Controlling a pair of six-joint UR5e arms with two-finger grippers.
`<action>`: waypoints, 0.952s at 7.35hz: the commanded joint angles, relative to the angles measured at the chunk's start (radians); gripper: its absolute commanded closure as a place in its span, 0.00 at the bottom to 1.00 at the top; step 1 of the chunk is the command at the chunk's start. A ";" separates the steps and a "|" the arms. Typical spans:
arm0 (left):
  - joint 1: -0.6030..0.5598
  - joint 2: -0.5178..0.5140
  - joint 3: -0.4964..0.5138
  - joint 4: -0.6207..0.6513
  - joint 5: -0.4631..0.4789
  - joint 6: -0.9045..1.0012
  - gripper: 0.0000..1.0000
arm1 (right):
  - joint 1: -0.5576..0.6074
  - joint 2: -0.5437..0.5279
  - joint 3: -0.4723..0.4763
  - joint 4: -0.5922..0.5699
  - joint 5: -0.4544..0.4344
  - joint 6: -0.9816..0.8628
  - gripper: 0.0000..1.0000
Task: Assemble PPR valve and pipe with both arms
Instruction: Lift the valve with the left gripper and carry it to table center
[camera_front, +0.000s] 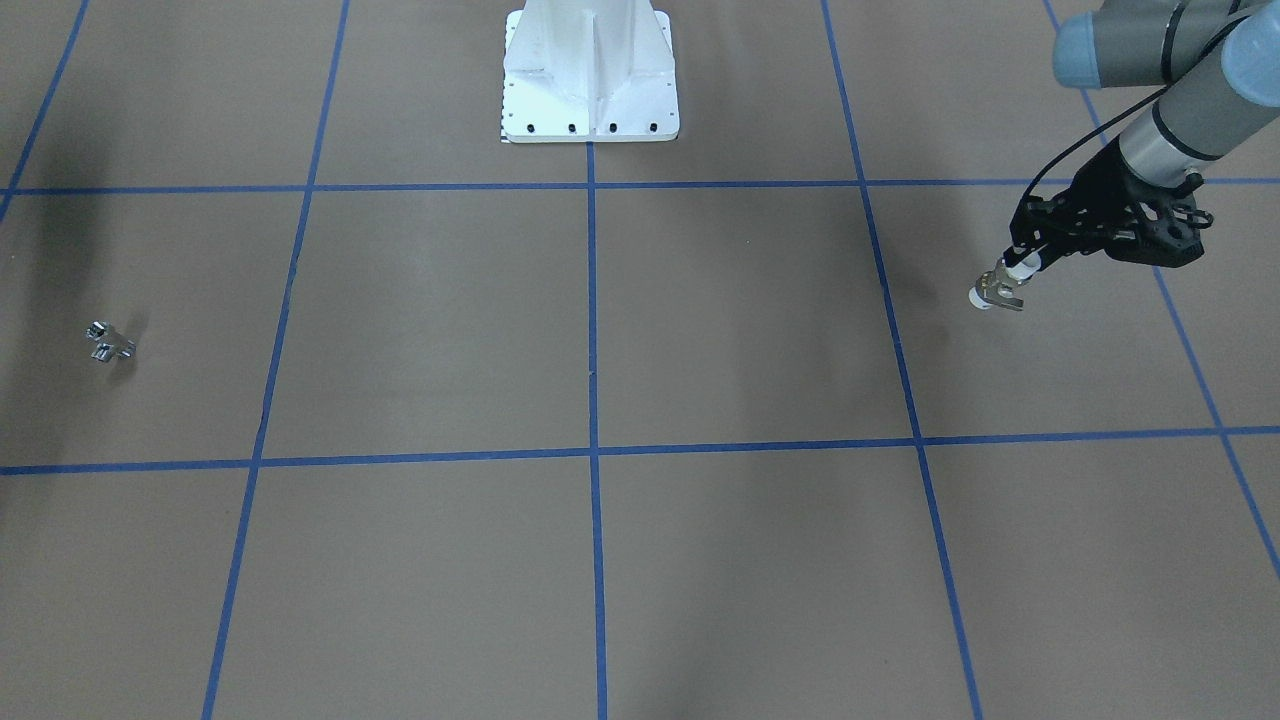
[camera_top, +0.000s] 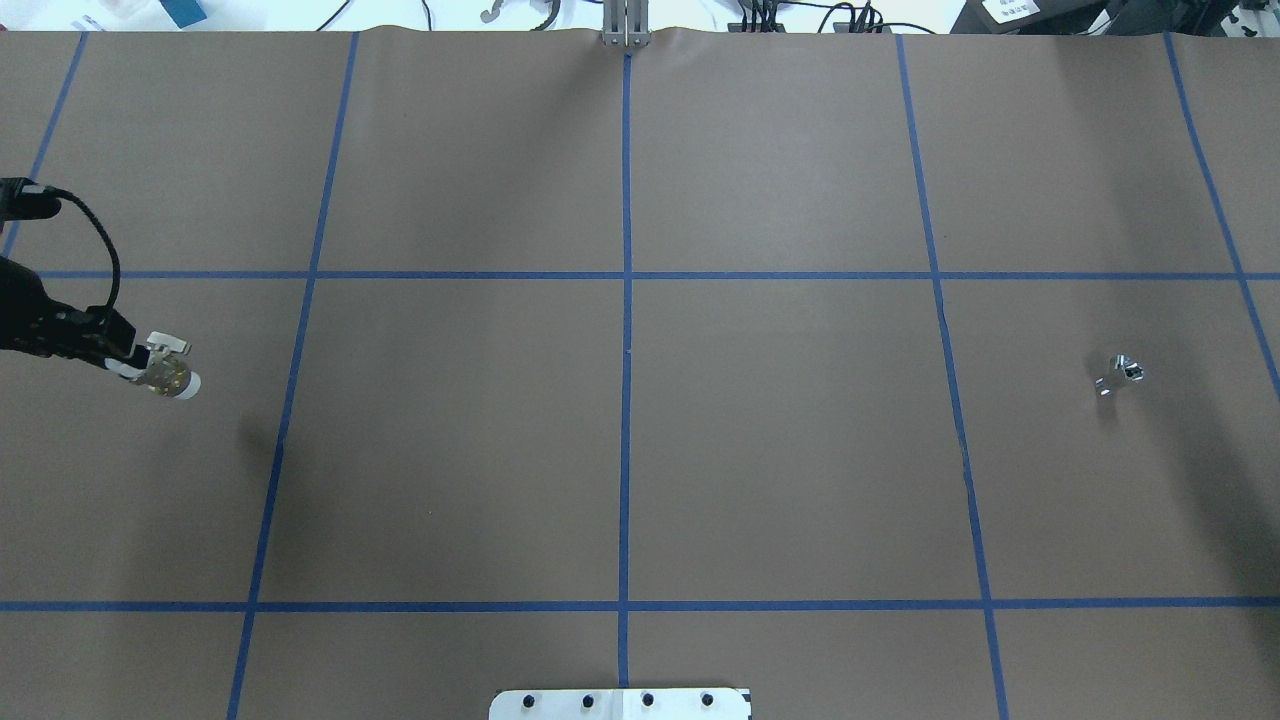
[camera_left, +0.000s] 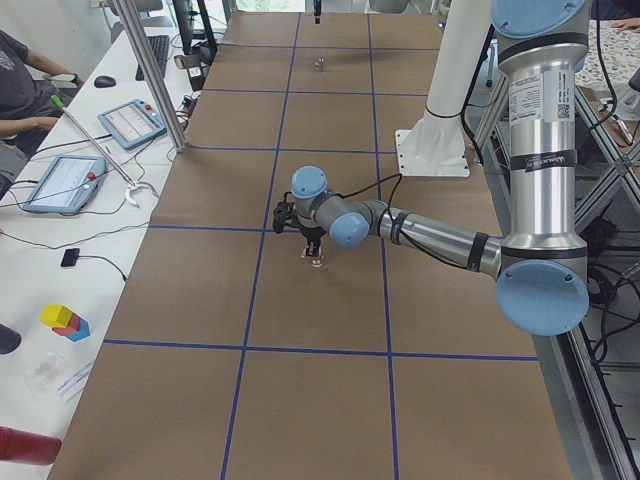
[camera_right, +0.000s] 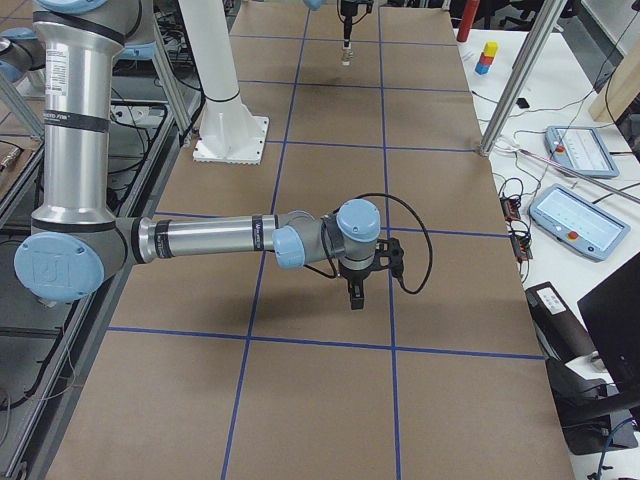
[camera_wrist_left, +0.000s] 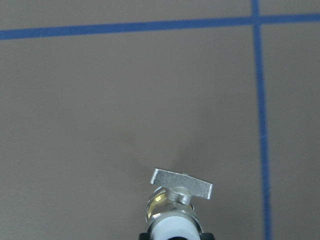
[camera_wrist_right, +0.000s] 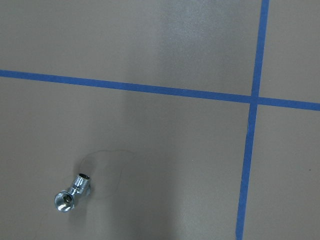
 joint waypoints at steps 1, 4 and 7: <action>0.073 -0.225 -0.021 0.139 0.030 -0.198 1.00 | -0.005 0.002 0.000 0.000 -0.002 0.000 0.00; 0.293 -0.615 0.058 0.481 0.273 -0.271 1.00 | -0.010 0.023 -0.022 0.000 -0.003 0.000 0.00; 0.298 -0.945 0.506 0.393 0.273 -0.334 1.00 | -0.036 0.066 -0.054 0.000 -0.006 0.000 0.00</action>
